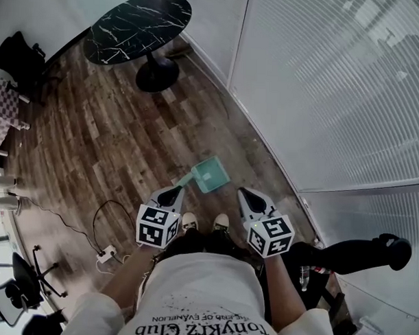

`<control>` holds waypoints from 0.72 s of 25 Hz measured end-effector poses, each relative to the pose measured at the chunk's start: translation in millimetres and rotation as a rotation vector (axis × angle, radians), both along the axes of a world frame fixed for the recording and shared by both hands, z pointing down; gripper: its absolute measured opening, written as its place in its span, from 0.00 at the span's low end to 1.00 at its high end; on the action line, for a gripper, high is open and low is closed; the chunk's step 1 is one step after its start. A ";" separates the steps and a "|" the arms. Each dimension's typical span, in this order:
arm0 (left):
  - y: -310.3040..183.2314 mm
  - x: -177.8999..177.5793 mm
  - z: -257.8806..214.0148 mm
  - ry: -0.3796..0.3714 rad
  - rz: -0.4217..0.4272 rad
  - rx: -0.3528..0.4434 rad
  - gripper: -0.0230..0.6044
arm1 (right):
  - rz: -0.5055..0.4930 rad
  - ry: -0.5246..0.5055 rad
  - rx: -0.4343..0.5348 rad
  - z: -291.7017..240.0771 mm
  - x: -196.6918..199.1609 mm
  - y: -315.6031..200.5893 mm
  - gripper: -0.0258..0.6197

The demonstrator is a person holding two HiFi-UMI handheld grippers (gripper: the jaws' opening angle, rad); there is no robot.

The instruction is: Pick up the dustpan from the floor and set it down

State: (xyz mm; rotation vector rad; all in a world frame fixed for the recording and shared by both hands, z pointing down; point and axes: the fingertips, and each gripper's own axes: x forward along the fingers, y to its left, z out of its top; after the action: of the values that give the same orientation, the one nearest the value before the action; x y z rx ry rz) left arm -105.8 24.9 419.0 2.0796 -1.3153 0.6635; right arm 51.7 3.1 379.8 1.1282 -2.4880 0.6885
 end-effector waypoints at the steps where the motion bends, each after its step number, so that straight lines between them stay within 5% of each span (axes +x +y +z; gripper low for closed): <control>1: -0.9 -2.2 -5.7 -0.004 -0.019 0.019 0.07 | 0.006 -0.001 0.003 -2.3 -0.1 -0.2 0.08; 18: -8.3 -4.8 -54.7 0.005 -0.097 0.150 0.07 | 0.014 0.005 0.026 -17.7 -2.5 10.4 0.08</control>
State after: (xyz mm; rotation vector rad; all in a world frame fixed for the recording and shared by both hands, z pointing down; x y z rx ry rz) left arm -110.7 16.6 364.2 2.1167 -1.4941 0.5317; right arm 49.2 13.5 362.1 1.1556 -2.4942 0.6585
